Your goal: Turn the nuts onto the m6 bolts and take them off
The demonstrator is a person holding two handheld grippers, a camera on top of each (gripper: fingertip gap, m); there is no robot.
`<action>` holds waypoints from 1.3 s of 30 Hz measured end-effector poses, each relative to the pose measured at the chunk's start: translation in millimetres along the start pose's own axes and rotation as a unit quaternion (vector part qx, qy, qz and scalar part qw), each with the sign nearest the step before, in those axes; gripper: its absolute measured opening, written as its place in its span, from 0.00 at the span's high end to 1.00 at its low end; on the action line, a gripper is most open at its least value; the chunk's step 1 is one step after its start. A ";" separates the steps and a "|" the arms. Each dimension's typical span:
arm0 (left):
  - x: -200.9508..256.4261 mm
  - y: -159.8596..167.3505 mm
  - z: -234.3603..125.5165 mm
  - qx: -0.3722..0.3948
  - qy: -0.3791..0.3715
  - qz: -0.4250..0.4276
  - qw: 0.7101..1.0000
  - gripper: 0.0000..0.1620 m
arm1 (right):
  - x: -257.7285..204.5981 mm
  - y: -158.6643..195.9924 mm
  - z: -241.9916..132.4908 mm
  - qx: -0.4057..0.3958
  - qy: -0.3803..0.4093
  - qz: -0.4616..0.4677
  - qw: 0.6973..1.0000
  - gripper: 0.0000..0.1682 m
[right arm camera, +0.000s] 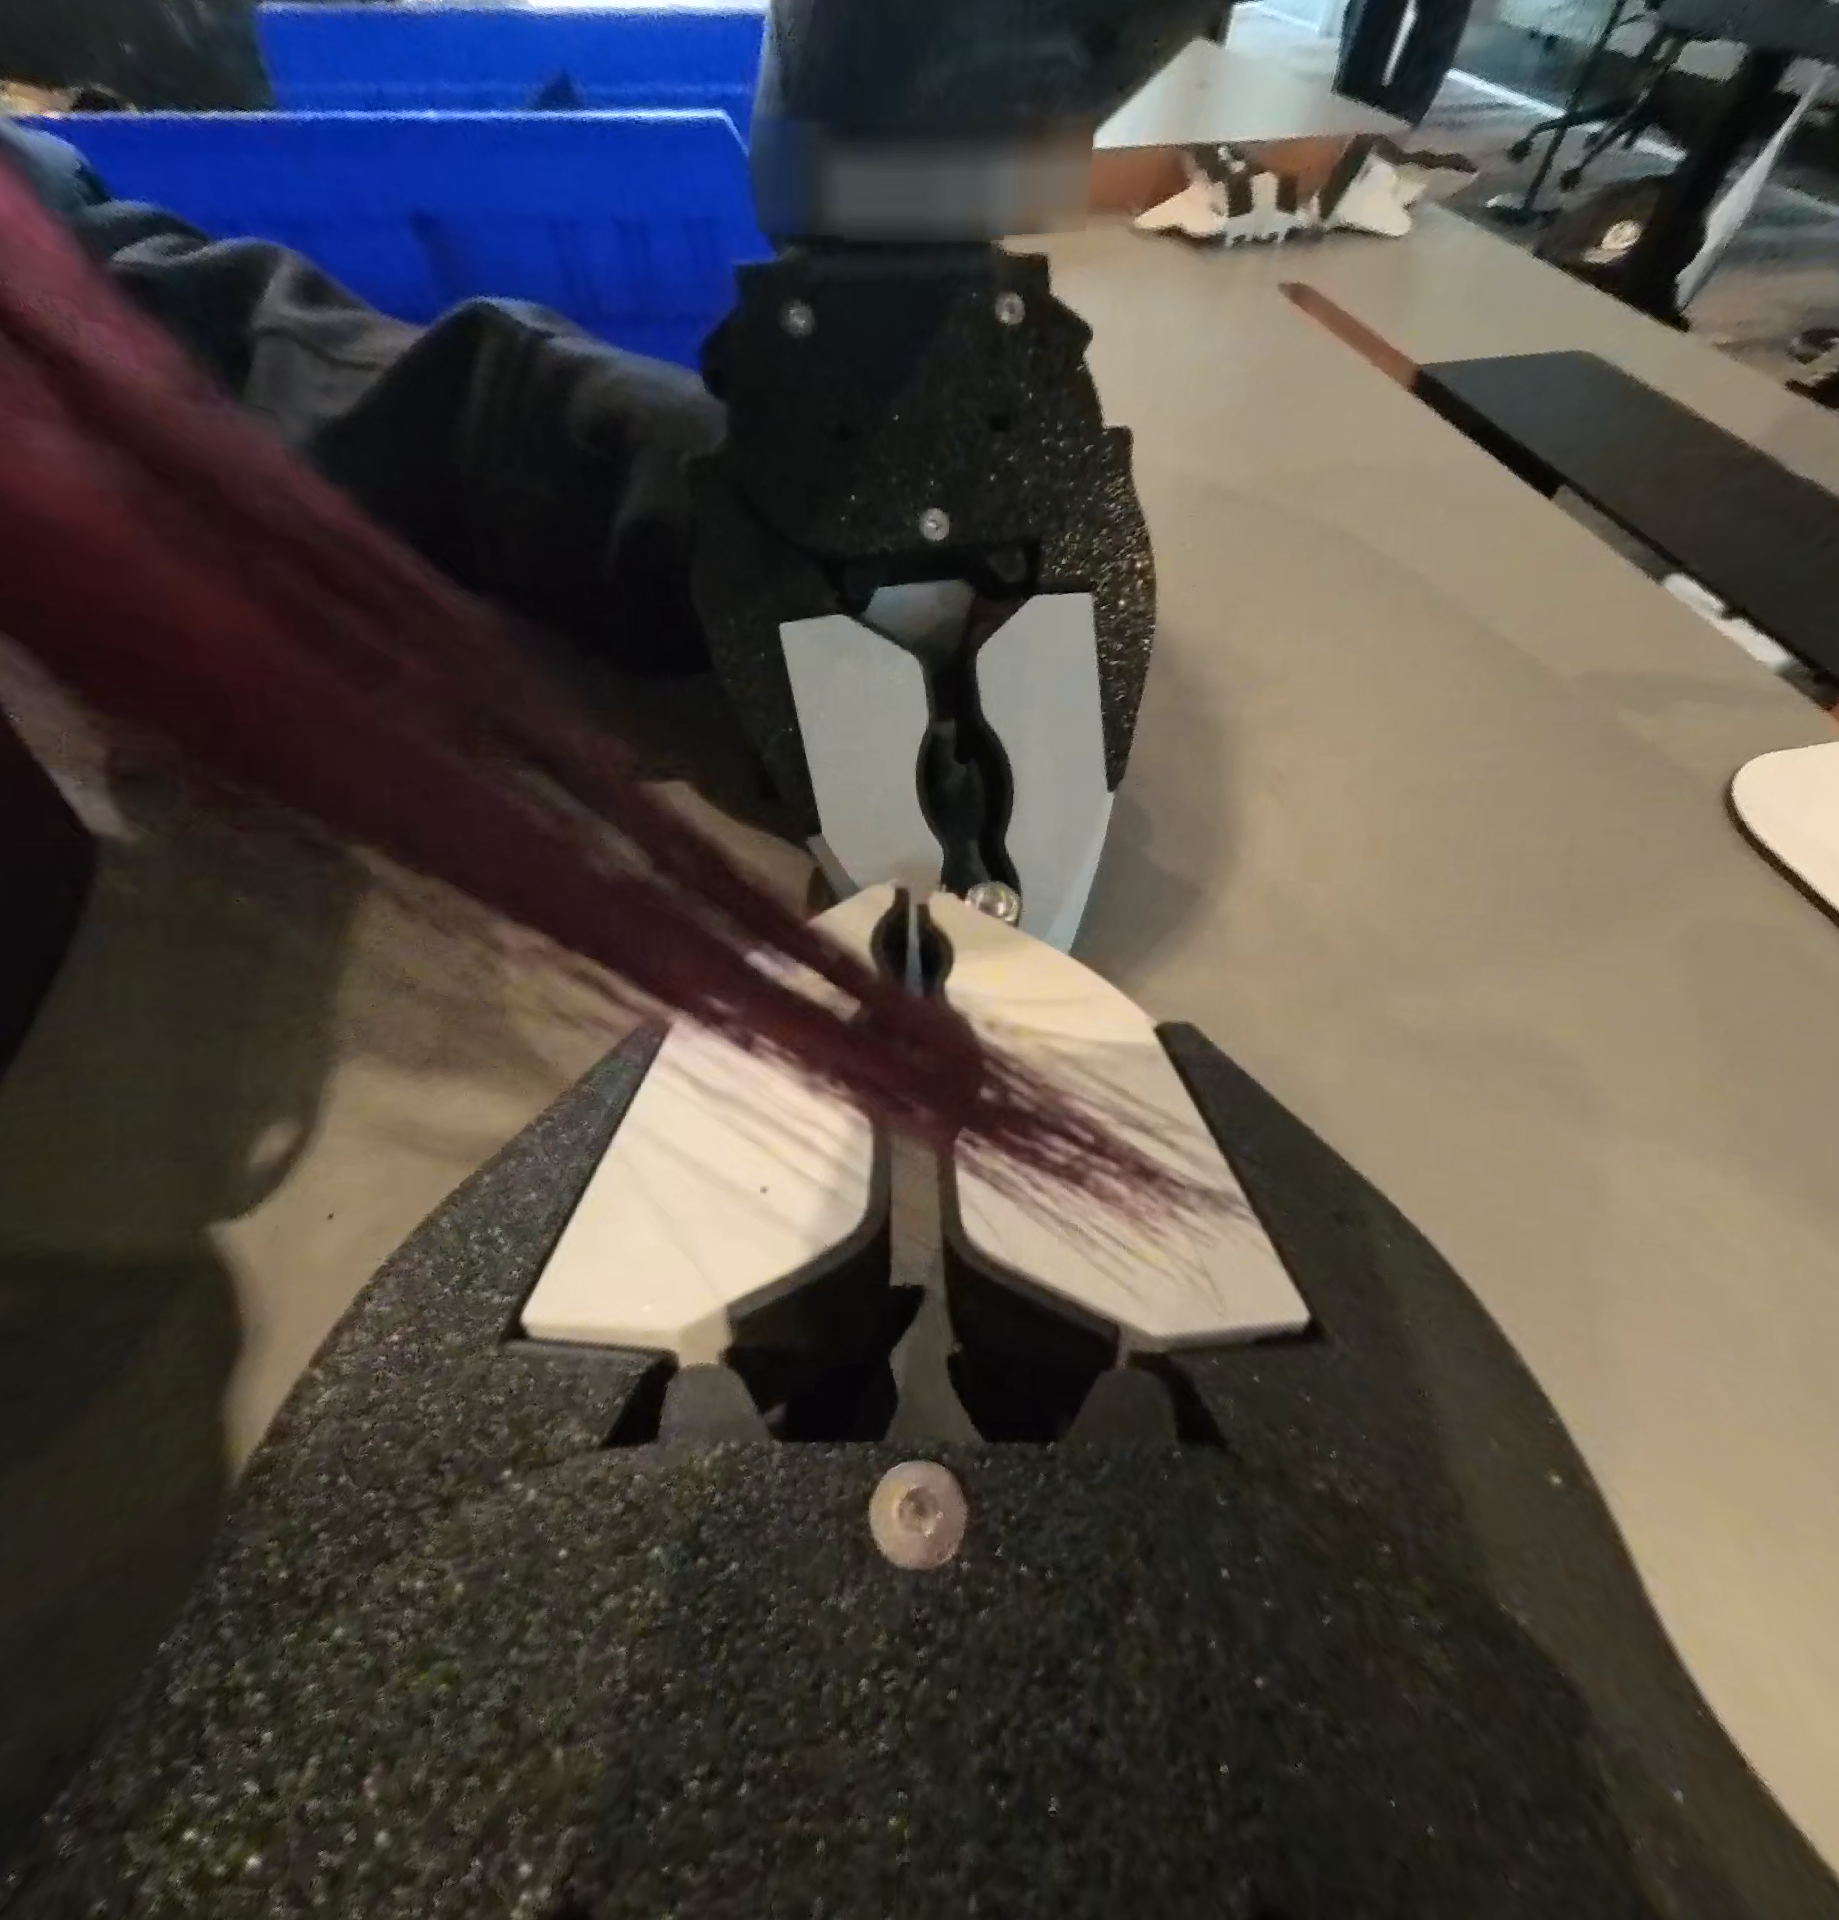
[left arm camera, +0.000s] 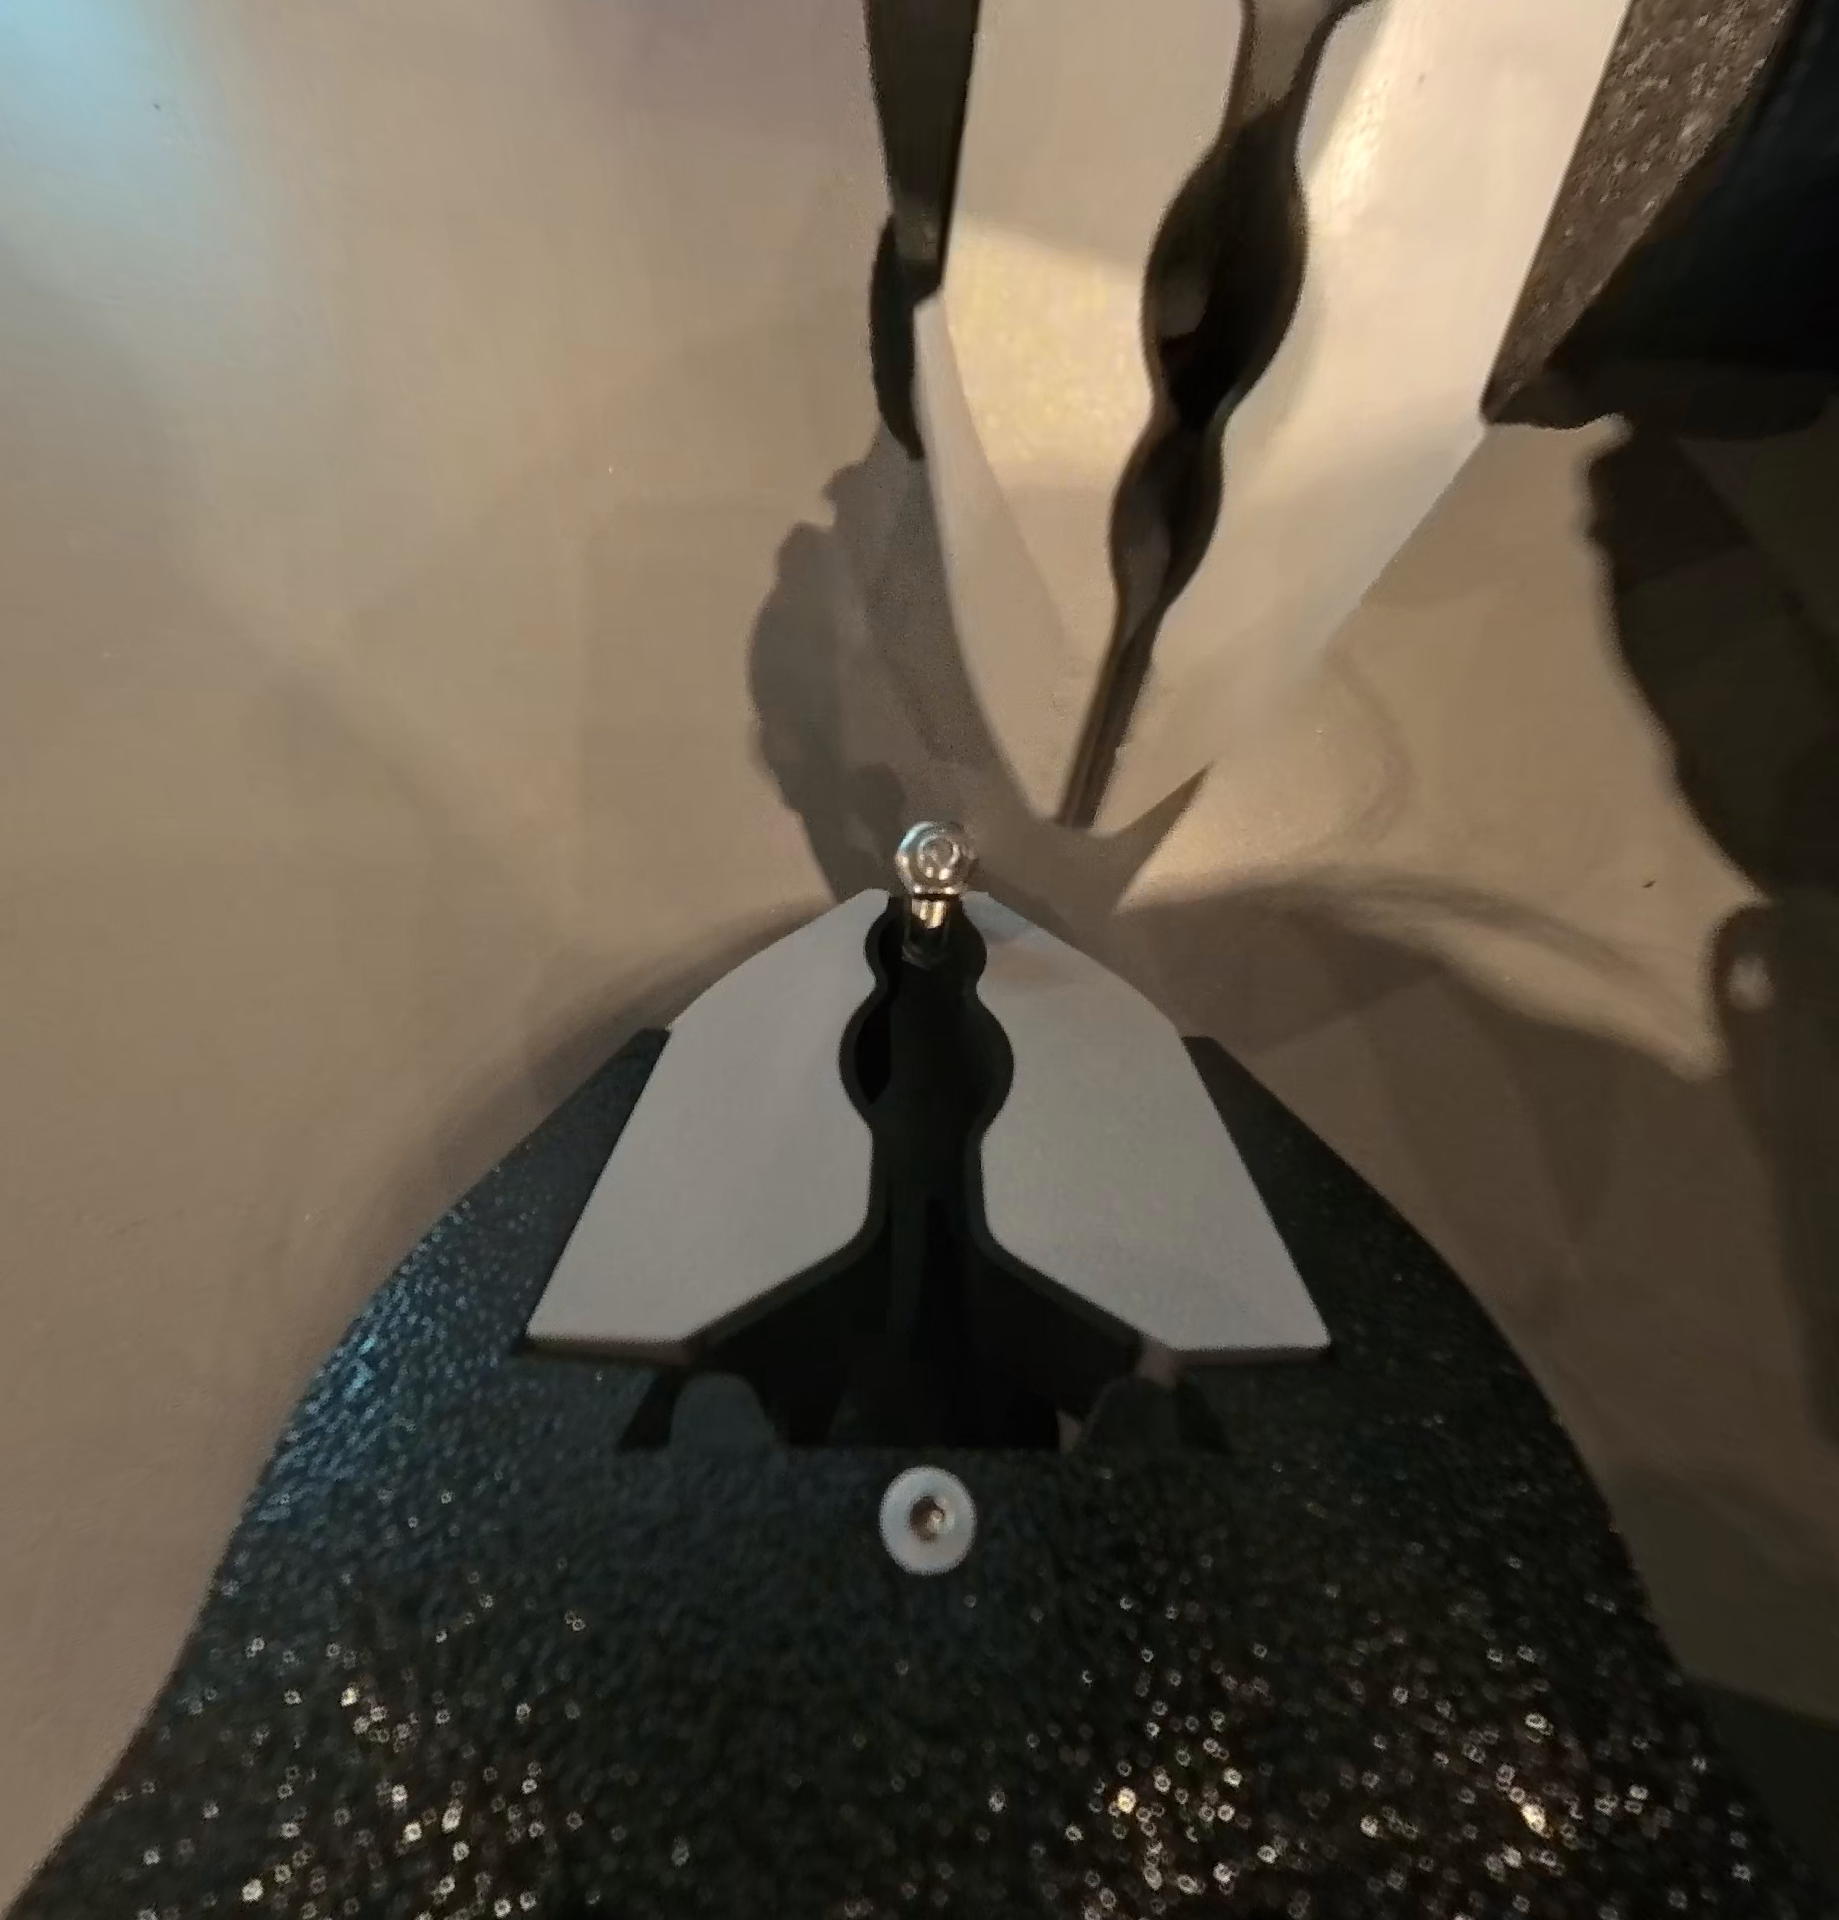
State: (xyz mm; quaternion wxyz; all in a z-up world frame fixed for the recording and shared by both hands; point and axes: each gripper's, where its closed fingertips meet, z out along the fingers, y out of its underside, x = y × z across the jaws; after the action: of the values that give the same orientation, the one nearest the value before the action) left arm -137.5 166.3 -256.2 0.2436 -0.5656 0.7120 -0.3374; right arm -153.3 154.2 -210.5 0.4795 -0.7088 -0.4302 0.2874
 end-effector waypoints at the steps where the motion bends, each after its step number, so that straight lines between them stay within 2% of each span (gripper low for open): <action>1: 0.0 0.1 0.1 0.000 0.000 0.000 1.000 0.95 | 2.6 -0.3 -0.3 0.002 0.009 0.003 1.000 0.96; 6: 0.1 0.1 0.1 0.000 0.000 0.000 1.000 0.95 | 8.1 3.9 2.5 -0.017 0.032 0.005 0.999 0.87; 9: 0.1 0.1 0.1 0.000 0.000 0.000 1.000 0.95 | 5.5 5.0 3.3 -0.022 0.025 -0.001 0.999 0.89; 11: 0.1 0.1 0.1 0.000 0.000 0.000 1.000 0.95 | -3.8 1.6 0.6 -0.007 -0.014 -0.003 1.000 0.91; 14: 0.1 0.1 0.1 0.000 0.000 0.000 1.000 0.94 | 3.5 0.0 -0.9 0.001 0.010 0.007 1.000 0.96; 19: 0.1 0.1 0.1 0.000 0.000 0.000 1.000 0.95 | 10.6 4.0 2.4 -0.017 0.039 0.004 0.999 0.84; 23: 0.1 0.2 0.1 0.000 0.000 0.000 1.000 0.95 | -3.5 1.9 0.9 -0.008 -0.007 -0.014 1.000 0.92; 26: 0.1 0.2 0.1 0.000 0.000 0.000 1.000 0.95 | 2.9 -0.5 -1.1 0.003 0.011 -0.002 1.000 0.96; 29: 0.0 0.2 0.1 0.000 0.000 0.000 1.000 0.95 | 7.5 1.7 0.5 -0.007 0.027 0.003 1.000 0.89; 32: 0.0 0.2 0.1 0.000 0.000 0.000 1.000 0.95 | 8.1 4.7 2.9 -0.020 0.034 -0.002 0.999 0.87; 35: 0.0 0.1 0.1 0.000 0.000 0.000 1.000 0.95 | 5.0 5.1 3.2 -0.022 0.025 -0.009 0.999 0.90; 37: 0.1 0.1 0.1 0.000 0.000 0.000 1.000 0.95 | -5.3 2.3 0.7 -0.009 -0.015 -0.015 1.000 0.91; 39: 0.1 0.2 0.0 0.000 0.000 0.000 1.000 0.95 | -1.2 -0.3 -1.2 0.002 -0.002 -0.008 1.000 0.93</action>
State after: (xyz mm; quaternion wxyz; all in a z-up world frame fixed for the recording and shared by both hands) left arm -137.6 166.3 -256.4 0.2435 -0.5653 0.7123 -0.3373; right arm -153.0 152.7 -209.8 0.4827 -0.7037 -0.4364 0.2854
